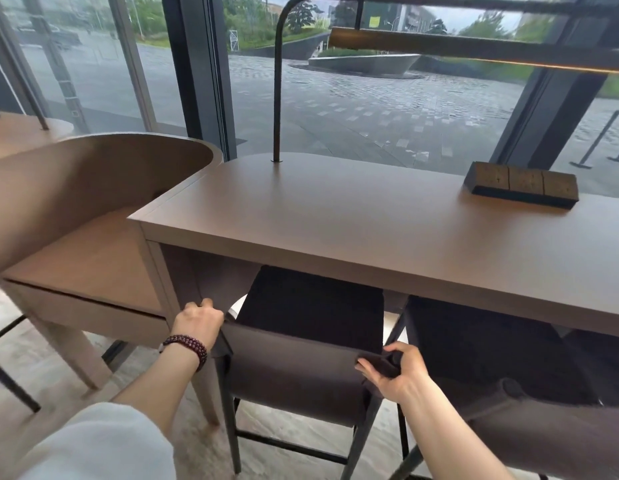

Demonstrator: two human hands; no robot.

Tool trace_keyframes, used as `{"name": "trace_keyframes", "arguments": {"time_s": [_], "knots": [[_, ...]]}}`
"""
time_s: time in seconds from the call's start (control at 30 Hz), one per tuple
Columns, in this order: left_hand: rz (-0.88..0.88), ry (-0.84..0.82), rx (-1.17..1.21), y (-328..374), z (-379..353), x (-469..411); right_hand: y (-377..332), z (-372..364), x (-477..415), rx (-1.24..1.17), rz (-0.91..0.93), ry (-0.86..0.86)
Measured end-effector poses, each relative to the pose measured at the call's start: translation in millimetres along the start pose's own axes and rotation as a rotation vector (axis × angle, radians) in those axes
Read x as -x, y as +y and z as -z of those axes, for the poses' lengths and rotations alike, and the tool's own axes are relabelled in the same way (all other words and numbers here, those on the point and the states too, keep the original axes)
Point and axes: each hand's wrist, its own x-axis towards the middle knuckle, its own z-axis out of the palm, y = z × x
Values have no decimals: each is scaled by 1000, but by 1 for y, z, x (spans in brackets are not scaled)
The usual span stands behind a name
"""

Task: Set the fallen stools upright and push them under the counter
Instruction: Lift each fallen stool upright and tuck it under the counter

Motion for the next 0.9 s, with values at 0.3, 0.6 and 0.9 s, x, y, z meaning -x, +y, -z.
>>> {"name": "trace_keyframes", "arguments": {"time_s": [0.3,0.6,0.9], "knots": [[34,-65,41,4,8,2,6,6,3,-104,10,-23],[184,-80,172,27,21,27,9,14,7,-88,34,-91],[242,30,429,50,40,73,15,-4,53,74,-13,-161]]}}
